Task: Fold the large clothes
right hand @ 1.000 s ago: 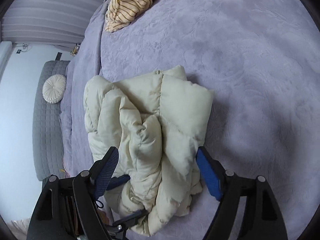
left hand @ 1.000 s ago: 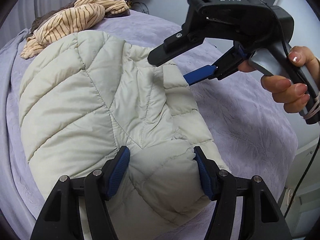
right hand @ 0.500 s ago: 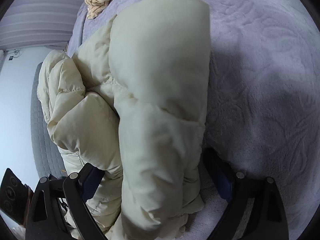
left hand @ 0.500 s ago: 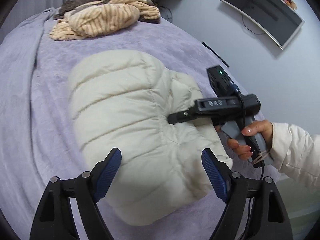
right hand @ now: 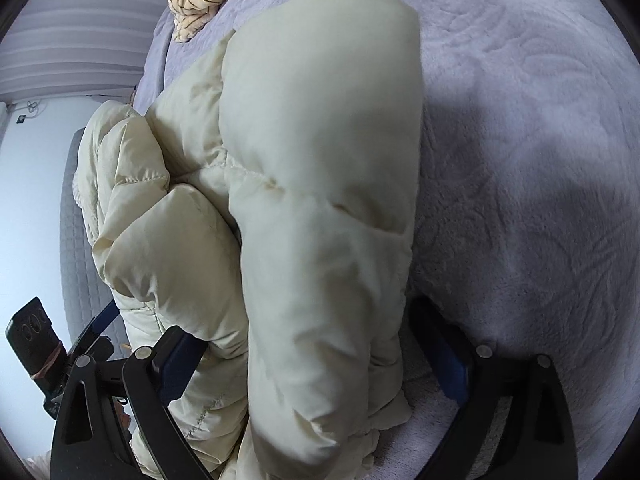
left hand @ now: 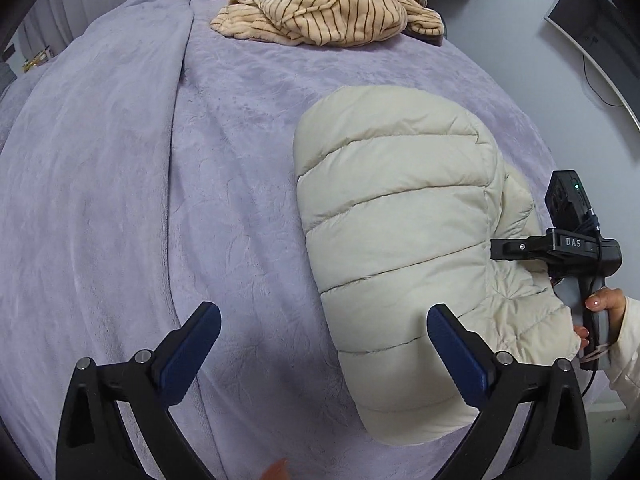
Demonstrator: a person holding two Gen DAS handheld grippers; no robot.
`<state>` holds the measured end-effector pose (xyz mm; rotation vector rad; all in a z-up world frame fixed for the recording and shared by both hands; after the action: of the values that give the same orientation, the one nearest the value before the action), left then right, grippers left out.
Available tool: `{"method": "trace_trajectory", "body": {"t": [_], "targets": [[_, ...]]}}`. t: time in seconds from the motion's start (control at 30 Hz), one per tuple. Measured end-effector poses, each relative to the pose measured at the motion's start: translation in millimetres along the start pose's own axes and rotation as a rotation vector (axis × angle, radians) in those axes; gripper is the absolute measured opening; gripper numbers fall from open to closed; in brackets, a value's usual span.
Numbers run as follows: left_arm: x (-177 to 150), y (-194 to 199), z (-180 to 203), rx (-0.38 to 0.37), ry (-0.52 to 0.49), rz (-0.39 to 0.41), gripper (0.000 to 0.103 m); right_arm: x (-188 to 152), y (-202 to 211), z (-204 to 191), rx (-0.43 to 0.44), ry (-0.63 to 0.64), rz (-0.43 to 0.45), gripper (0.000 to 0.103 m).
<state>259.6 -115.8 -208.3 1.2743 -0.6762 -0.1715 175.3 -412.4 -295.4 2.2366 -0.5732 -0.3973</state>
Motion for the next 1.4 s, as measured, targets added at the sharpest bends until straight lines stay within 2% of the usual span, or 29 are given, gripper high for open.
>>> {"method": "trace_trajectory", "body": {"t": [0.23, 0.33, 0.4, 0.5, 0.63, 0.87, 0.97, 1.13, 1.27, 1.4], "targets": [[1.6, -18.3, -10.4, -0.030, 0.025, -0.033, 0.103, -3.5, -1.3, -4.1, -0.004, 0.011, 0.002, 0.103], [3.7, -27.7, -16.8, -0.080, 0.043, -0.046, 0.103, -3.0, 0.0, -1.6, 0.006, 0.016, -0.005, 0.103], [6.9, -35.3, -23.1, -0.152, 0.062, -0.049, 0.103, -1.1, 0.8, 1.2, 0.013, 0.018, -0.009, 0.103], [11.1, -51.5, -34.9, -0.306, 0.107, -0.068, 0.103, 1.5, 0.3, 4.8, 0.029, 0.033, -0.016, 0.103], [17.6, -74.1, -40.5, -0.432, 0.148, -0.088, 0.103, 4.3, -1.9, 10.7, 0.066, 0.057, -0.036, 0.103], [28.5, -102.2, -20.9, -0.559, 0.178, -0.102, 0.103, 14.1, -6.5, 17.1, 0.105, 0.096, -0.065, 0.103], [30.5, -107.0, -5.5, -0.572, 0.171, -0.114, 0.103, 17.8, -8.5, 14.0, 0.124, 0.116, -0.071, 0.103], [34.3, -119.9, 11.0, -0.500, 0.142, -0.141, 0.103, 24.3, -17.3, 2.6, 0.144, 0.160, -0.073, 0.103], [33.2, -133.3, 16.4, -0.479, 0.138, -0.156, 0.103, 32.0, -27.2, 16.5, 0.161, 0.132, -0.067, 0.103], [31.9, -134.7, 23.3, -0.474, 0.150, -0.134, 0.103, 36.2, -28.9, 21.5, 0.145, 0.130, -0.065, 0.103]]}}
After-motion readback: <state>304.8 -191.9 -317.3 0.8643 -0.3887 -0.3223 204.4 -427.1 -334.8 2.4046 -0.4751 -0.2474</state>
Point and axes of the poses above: each gripper's, at about its wrist camera, not at the fingertips, and y roughly against the way its jaws point, z to its right, x to its top, the point moved 3 cm from there along -y, roughly the way its jaws point, and after that the axes turned 7 degrees about -y, right-handed, at the moved point
